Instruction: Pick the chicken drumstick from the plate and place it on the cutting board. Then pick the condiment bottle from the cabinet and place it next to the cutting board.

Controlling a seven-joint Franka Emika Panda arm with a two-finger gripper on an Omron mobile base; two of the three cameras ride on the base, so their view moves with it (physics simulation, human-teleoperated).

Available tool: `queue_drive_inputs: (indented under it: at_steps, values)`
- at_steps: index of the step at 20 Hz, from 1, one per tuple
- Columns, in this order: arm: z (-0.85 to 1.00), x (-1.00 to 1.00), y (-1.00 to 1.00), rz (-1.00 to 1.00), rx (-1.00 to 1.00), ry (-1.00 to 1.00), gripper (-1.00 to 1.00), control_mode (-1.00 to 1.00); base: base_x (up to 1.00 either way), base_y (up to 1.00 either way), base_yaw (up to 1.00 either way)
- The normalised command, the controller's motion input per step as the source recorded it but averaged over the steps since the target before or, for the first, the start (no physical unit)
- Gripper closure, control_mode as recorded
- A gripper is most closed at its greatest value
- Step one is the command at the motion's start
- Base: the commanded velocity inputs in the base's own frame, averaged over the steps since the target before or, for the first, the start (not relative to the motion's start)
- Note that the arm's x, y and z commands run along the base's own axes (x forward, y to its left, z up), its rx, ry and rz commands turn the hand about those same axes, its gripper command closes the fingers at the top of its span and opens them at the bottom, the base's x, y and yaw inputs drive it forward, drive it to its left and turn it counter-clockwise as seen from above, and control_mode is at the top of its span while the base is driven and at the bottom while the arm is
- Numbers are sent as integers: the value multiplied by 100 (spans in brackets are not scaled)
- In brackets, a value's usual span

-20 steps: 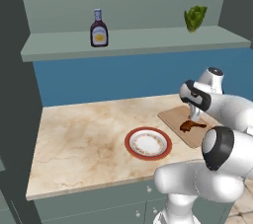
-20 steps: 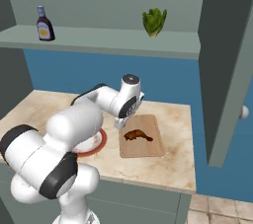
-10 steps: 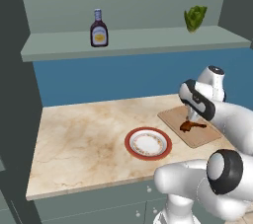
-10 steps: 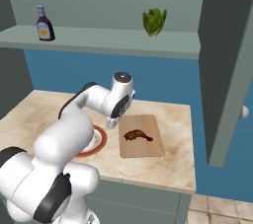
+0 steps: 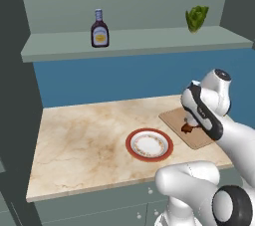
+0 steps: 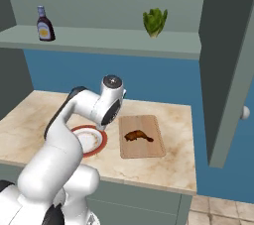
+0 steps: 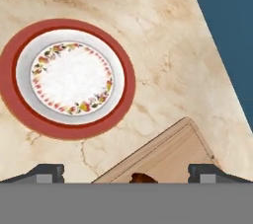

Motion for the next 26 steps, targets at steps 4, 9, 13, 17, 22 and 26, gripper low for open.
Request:
queue_drive_inputs:
  at_steps: [4,9,13,17,22,26]
  values:
    - [14,-19,27,1,12,-2,-100,-100,0,0,0]
    - [14,-11,23,2,18,0,-100,-100,0,0,0]
    - [10,-9,25,3,18,1,-100,-100,0,0,0]
    - [9,-10,33,5,15,0,-100,-100,0,0,0]
    - [10,-11,45,5,9,0,-100,-100,0,0,0]
    - [8,-4,54,4,7,0,-100,-100,0,0,0]
